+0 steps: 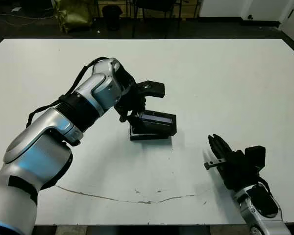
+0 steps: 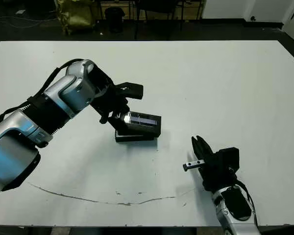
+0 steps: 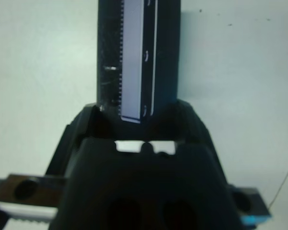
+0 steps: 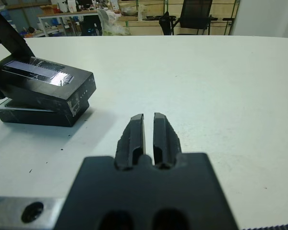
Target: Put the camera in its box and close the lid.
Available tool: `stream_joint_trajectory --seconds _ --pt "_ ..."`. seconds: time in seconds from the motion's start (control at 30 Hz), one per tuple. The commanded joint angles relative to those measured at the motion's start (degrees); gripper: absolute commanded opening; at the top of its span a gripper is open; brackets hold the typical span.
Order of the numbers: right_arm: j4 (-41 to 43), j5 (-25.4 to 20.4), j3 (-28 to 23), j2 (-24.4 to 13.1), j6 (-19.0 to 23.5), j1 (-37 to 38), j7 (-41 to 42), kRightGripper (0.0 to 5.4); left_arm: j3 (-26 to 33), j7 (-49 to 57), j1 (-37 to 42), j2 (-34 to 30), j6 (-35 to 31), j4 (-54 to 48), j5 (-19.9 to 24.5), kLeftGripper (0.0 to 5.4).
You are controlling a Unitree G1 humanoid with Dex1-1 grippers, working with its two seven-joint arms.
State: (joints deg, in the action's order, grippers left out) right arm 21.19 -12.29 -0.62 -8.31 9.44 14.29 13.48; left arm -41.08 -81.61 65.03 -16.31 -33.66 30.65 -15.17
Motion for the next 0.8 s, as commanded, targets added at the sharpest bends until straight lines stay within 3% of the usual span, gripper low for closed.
stream_joint_trajectory --seconds 0.03,0.8 --pt "-1.3 0.0 -0.1 -0.1 -0.5 0.6 0.5 0.0 0.2 0.5 -0.1 -0.7 -0.6 0.2 -0.9 2.3" --pt "-1.6 0.2 -0.1 0.2 -1.2 0.8 0.4 0.0 -0.4 -1.8 -0.5 -1.2 1.7 2.6 -1.8 2.3"
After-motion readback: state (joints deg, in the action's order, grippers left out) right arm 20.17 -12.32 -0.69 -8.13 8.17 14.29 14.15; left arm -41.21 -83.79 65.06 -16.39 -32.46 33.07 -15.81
